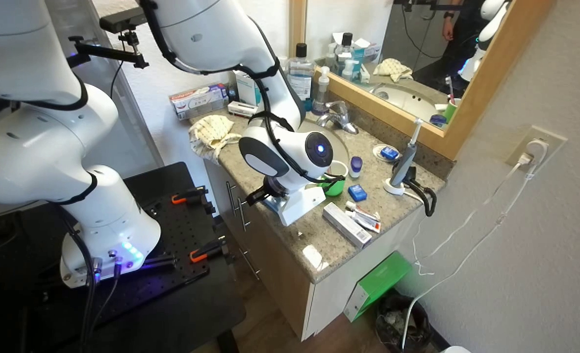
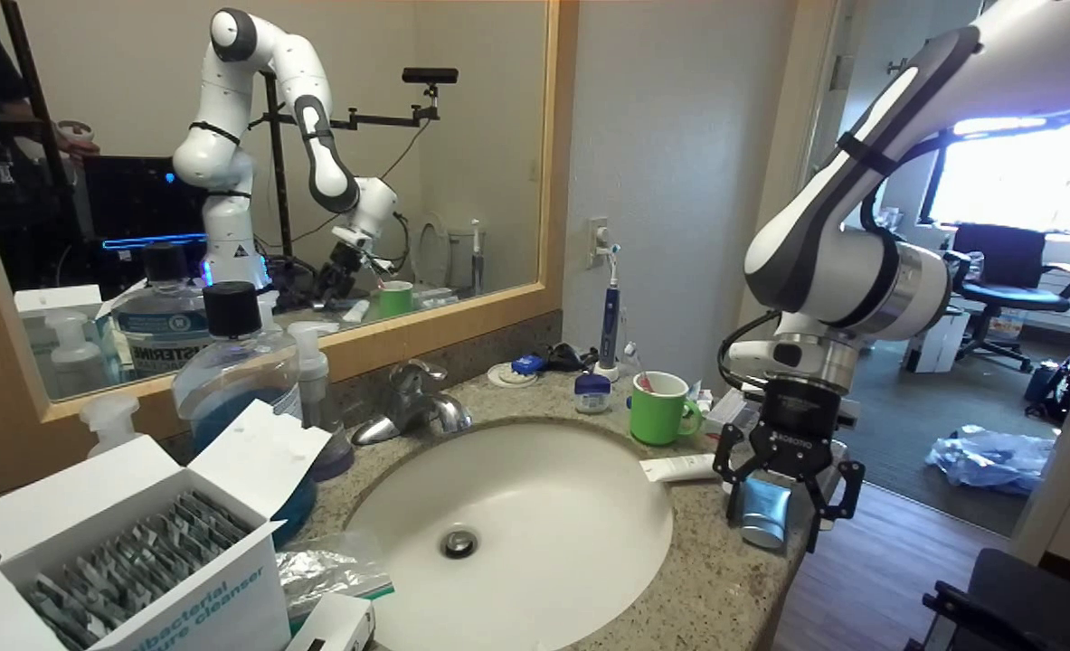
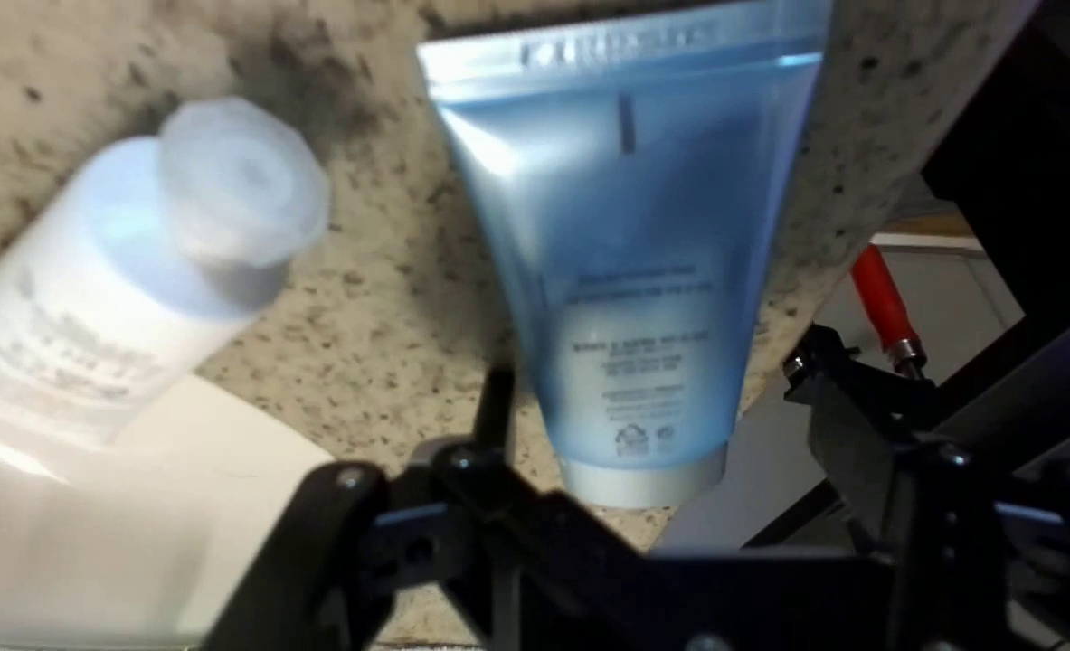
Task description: Place the grey tube upside down
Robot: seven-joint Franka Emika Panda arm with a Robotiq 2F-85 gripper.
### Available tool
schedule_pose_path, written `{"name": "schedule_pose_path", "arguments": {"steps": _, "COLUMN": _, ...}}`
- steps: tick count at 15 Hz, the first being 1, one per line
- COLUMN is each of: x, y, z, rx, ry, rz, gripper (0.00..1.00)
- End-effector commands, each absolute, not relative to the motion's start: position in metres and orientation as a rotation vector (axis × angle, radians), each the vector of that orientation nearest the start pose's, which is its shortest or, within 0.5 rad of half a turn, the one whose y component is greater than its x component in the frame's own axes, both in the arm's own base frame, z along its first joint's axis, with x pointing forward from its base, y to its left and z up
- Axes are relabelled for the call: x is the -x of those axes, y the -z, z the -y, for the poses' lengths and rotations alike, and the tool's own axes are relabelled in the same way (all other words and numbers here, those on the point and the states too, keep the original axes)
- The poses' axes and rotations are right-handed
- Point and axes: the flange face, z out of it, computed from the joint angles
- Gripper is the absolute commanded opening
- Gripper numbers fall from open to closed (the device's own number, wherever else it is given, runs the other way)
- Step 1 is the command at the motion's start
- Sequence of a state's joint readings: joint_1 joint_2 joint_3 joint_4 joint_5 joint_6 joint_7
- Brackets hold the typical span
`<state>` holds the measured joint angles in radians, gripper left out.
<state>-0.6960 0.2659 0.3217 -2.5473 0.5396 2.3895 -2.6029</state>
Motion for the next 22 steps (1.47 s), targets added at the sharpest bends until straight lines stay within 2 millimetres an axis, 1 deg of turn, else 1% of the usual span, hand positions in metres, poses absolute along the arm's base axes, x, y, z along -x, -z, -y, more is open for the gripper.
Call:
{"name": "schedule_pose_path", "arguments": {"steps": 1, "x": -0.386, "y": -0.154, "z": 0.138, "rx": -2.238, "ry": -0.611, "rz": -2.703, "gripper": 0.52}}
{"name": "schedule_pose_path", "arguments": {"steps": 3, "x": -0.388, "y": -0.155, "z": 0.14, "rx": -2.234, "ry": -0.623, "rz": -2.695, "gripper": 0.36}}
{"name": "schedule_pose_path", "arguments": {"steps": 5, "x": -0.388, "y": -0.156, "z": 0.141, "rx": -2.233, "ry": -0.63, "rz": -2.689, "gripper": 0.23}}
{"name": "schedule_pose_path", "arguments": {"steps": 7, "x": -0.386, "y": -0.157, "z": 0.14, "rx": -2.228, "ry": -0.627, "rz": -2.687, "gripper": 0.23}}
{"name": "schedule_pose_path", "arguments": {"steps": 10, "x": -0.377, "y": -0.167, "z": 0.133, "rx": -2.224, "ry": -0.553, "rz": -2.627, "gripper": 0.23}}
{"name": "schedule_pose_path", "arguments": {"steps": 12, "x": -0.378, "y": -0.182, "z": 0.123, "rx": -2.207, "ry": -0.497, "rz": -2.554, "gripper": 0.23}}
{"name": "schedule_pose_path", "arguments": {"steps": 16, "x": -0.376, "y": -0.201, "z": 0.101, "rx": -2.135, "ry": -0.333, "rz": -2.416, "gripper": 0.23}}
{"name": "schedule_pose_path", "arguments": {"steps": 19, "x": -0.377, "y": -0.209, "z": 0.083, "rx": -2.082, "ry": -0.229, "rz": -2.319, "gripper": 0.23}}
{"name": "schedule_pose_path", "arguments": {"steps": 21, "x": -0.373, "y": -0.211, "z": 0.075, "rx": -2.059, "ry": -0.164, "rz": -2.276, "gripper": 0.23}}
{"name": "schedule_pose_path", "arguments": {"steps": 22, "x": -0.367, "y": -0.209, "z": 0.072, "rx": -2.051, "ry": -0.133, "rz": -2.262, "gripper": 0.23}}
